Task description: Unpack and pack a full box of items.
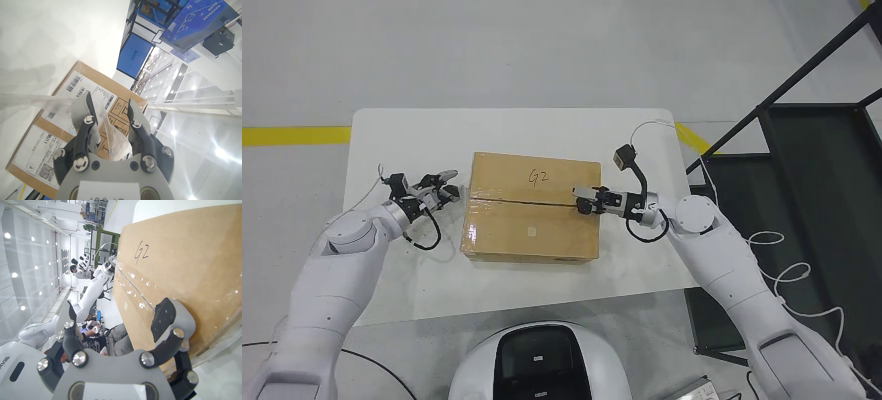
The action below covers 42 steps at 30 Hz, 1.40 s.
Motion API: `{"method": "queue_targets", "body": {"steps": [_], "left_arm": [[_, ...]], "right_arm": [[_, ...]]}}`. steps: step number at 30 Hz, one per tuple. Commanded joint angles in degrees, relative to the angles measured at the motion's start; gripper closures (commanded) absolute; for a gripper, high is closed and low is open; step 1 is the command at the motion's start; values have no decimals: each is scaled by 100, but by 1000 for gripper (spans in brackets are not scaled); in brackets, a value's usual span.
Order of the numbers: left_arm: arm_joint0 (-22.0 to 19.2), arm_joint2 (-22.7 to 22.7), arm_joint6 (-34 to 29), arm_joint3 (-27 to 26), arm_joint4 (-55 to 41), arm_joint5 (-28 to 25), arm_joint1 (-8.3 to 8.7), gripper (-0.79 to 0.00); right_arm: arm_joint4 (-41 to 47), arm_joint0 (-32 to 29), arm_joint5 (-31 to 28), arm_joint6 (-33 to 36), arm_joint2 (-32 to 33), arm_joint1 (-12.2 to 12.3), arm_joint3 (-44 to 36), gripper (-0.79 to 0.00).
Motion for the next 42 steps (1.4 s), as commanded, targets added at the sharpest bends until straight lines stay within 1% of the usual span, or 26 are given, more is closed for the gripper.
{"method": "queue_targets", "body": {"steps": [1, 3, 7, 8, 9, 11, 13, 14, 15, 18, 20, 23, 26, 30, 33, 40, 42], "left_arm": [[-54, 37, -78, 55, 115, -2, -7, -332], [-76, 48, -137, 85, 182, -33, -10, -329], [-72, 23, -217, 108, 225, -151, -12, -262], [-69, 18, -227, 115, 226, -166, -13, -228], [-69, 10, -241, 122, 229, -182, -16, -175], [-60, -8, -265, 130, 190, -207, -23, -135], [-55, -19, -270, 132, 182, -230, -30, -34], [-50, -27, -265, 131, 163, -237, -34, -25], [-43, -39, -241, 128, 149, -256, -38, -28], [18, -109, -87, 91, 61, -360, -47, -80], [100, -172, 59, 5, 47, -488, -44, -92], [296, -274, 371, -243, 85, -722, -32, -166], [547, -363, 714, -613, 192, -949, -17, -206], [924, -505, 1117, -1156, 288, -1211, 5, -215], [1190, -631, 1220, -1514, 204, -1328, 18, -191], [1540, -869, 1259, -1938, 15, -1534, 29, -212], [1624, -919, 1196, -2054, -45, -1657, 28, -240]], "right_arm": [[-6, -2, -1, 10, 17, 3, 6, -785], [-14, -10, -5, 12, 36, 7, 9, -785], [-18, -24, 7, 29, 51, 8, 7, -785], [-23, -26, 7, 29, 52, 8, 8, -785], [-34, -27, 10, 24, 54, 7, 6, -785], [-41, -30, 14, 24, 53, 6, 1, -785], [-43, -28, 22, 31, 54, 4, -3, -785], [-50, -26, 23, 30, 55, 4, -7, -785], [-64, -25, 23, 26, 56, 4, -9, -785], [-82, -28, 28, 3, 61, 2, -15, -785], [-86, -31, 37, -4, 62, 0, -19, -785], [-86, -31, 40, -11, 62, -3, -11, -785], [-88, -30, 37, -15, 49, -10, -10, -785], [-92, -21, 38, -12, 36, -18, -20, -785], [-103, -19, 34, -19, 30, -23, -28, -785], [-101, -29, 17, -10, 37, -28, -39, -785], [-103, -34, 19, -10, 41, -28, -45, -785]]}}
